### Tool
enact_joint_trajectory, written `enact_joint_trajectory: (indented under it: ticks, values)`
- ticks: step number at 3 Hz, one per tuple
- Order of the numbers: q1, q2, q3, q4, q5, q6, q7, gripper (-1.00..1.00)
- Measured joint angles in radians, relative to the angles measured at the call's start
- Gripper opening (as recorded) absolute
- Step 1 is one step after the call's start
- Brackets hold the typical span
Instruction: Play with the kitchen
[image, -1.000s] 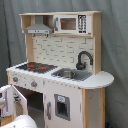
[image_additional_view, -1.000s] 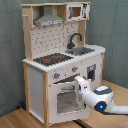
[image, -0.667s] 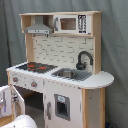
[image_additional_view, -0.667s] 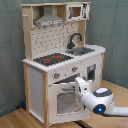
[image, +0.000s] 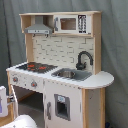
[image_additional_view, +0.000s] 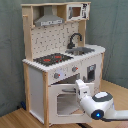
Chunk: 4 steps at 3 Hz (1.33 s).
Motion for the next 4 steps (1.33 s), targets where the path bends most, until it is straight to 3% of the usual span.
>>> enact_joint_trajectory:
  ticks: [1, 2, 3, 4]
  values:
    - [-0.01, 0.0, 0.008, 0.056, -0.016, -0.088, 0.017, -1.0]
    - [-0.007, 0.004, 0.019, 0.078, -0.018, -0.151, 0.025, -1.0]
    - [-0.004, 0.006, 0.025, 0.08, -0.019, -0.167, 0.031, 1.0]
    - [0.0, 0.008, 0.032, 0.083, -0.019, -0.182, 0.037, 1.0]
